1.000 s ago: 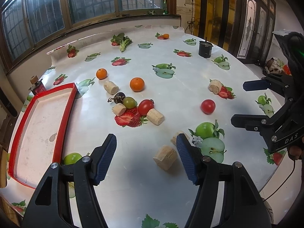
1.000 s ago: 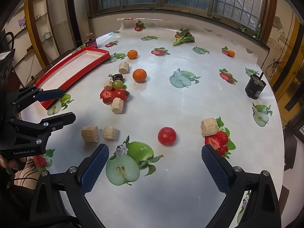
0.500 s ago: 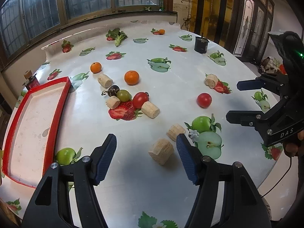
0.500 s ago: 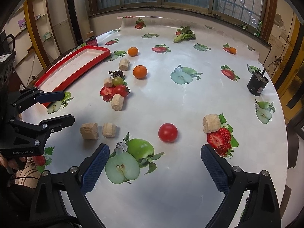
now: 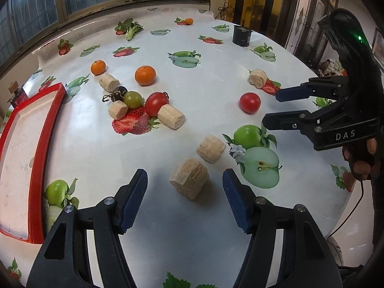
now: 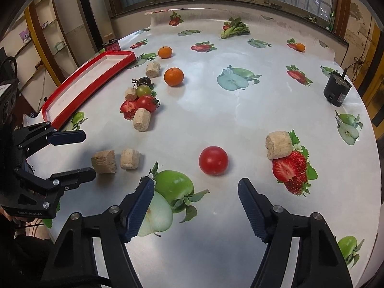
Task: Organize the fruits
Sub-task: 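Close the left tool on the beige cylinder while the right tool grips the tomato, then carry the beige cylinder in the left tool and tomato in the right tool to the tray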
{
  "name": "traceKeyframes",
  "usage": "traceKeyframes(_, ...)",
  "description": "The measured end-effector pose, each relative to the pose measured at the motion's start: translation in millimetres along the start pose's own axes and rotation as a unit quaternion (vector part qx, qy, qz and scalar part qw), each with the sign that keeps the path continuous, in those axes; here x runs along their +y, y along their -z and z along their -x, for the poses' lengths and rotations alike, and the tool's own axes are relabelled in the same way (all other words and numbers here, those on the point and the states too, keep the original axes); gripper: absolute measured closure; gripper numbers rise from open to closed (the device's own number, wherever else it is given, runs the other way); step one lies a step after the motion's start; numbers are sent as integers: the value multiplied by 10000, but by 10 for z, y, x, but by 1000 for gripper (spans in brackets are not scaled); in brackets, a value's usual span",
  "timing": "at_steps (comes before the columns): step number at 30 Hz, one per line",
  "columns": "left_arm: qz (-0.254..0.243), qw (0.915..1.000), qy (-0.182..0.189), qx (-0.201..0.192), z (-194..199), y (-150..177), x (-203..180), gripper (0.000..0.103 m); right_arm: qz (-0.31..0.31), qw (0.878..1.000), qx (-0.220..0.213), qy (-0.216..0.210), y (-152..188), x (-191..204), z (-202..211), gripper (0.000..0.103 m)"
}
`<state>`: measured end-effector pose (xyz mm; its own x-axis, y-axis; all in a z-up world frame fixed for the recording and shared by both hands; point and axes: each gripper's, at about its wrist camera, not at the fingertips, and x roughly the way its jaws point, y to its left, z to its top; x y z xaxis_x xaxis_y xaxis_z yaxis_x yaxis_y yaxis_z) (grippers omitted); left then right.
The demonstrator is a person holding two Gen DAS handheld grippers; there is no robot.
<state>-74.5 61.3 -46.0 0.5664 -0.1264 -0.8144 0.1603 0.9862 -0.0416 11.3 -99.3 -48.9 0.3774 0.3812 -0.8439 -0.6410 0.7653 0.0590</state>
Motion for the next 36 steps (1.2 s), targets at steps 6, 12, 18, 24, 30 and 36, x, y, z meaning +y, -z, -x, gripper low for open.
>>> traceKeyframes(6, 219, 9994, 50, 250, -155, 3, 69, 40, -79, 10000, 14, -38, -91, -57, -142, 33)
traceKeyframes(12, 330, 9988, -22, 358, -232, 8, 73, 50, -143, 9998, 161, 2, -131, -130, -327, 43)
traceKeyframes(18, 436, 9984, 137, 324, -224, -12, 99, 72, -111, 9998, 155, 77, -138, -129, -428, 54)
traceKeyframes(24, 503, 9980, 254, 286, -160, 0, 108, 72, -268, 9996, 108, 39, -133, -188, -383, 71)
traceKeyframes(30, 640, 9975, 255, 153, -17, -33, 185, 72, -297, 9996, -26, 12, -122, -132, -224, 71)
traceKeyframes(36, 774, 9970, 90, -21, 153, -63, 323, 72, -214, 9996, -154, -84, -176, 33, -96, 71)
